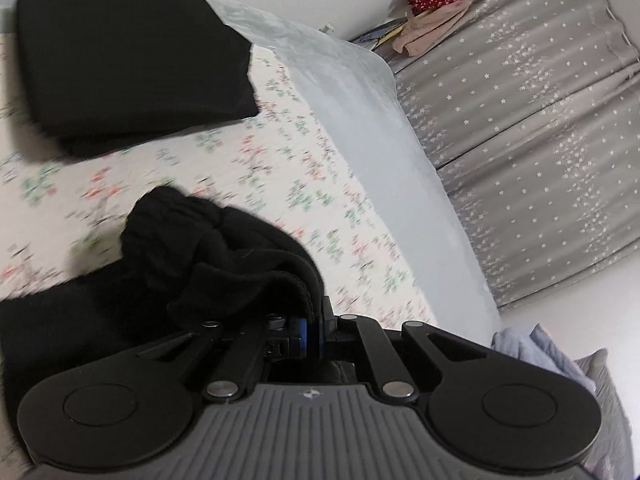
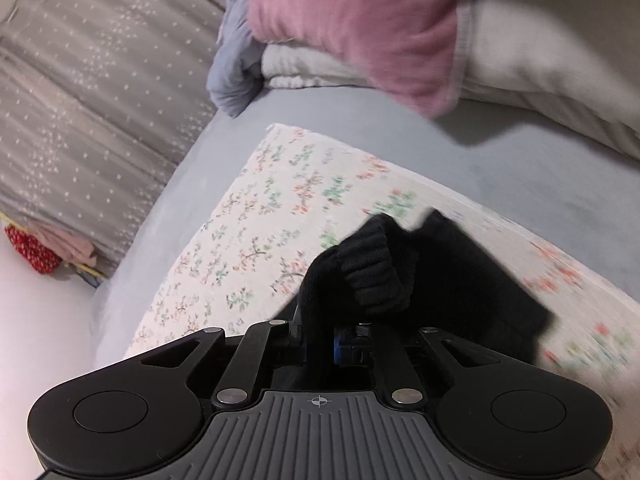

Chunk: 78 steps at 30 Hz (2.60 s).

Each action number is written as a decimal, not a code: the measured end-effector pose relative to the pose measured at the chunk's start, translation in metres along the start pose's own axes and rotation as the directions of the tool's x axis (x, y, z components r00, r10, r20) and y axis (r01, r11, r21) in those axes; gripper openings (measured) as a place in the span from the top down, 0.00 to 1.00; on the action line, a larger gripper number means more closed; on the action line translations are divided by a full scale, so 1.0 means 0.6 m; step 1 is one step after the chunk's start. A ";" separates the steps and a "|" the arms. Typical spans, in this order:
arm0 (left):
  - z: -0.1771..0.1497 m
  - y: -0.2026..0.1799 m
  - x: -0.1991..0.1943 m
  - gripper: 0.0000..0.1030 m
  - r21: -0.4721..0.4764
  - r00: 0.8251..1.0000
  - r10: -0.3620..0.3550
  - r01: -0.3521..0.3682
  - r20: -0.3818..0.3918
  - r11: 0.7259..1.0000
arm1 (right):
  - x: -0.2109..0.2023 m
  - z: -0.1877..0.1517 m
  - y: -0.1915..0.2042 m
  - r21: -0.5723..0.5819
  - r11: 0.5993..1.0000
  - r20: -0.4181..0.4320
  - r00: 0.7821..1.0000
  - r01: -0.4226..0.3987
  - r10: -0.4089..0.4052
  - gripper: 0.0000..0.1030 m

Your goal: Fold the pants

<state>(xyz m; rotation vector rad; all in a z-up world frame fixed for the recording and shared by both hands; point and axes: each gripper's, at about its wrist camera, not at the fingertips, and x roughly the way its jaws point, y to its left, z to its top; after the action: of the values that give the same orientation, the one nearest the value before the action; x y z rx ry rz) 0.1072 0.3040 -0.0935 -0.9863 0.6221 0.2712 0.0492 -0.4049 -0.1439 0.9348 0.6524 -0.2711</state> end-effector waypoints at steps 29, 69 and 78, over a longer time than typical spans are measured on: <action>-0.098 0.141 -0.035 0.91 0.375 0.959 0.204 -0.117 -0.199 0.919 | -0.062 -0.063 -0.057 -0.206 0.979 -0.021 1.000 -0.013 0.009 0.94; -0.139 0.066 0.023 0.42 0.366 0.945 0.308 -0.250 -0.109 0.896 | 0.014 -0.022 -0.062 -0.301 0.943 0.007 0.989 0.141 -0.146 0.67; -0.153 0.067 0.040 0.42 0.422 0.939 0.333 -0.268 -0.087 0.866 | 0.013 -0.029 -0.050 -0.350 0.918 0.049 0.982 0.189 -0.183 0.67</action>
<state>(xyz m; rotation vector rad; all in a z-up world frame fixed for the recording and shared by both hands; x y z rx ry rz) 0.0732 0.2464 -0.1721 -0.5068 0.9398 0.3266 0.0338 -0.4078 -0.1759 0.5250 0.7488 -0.3172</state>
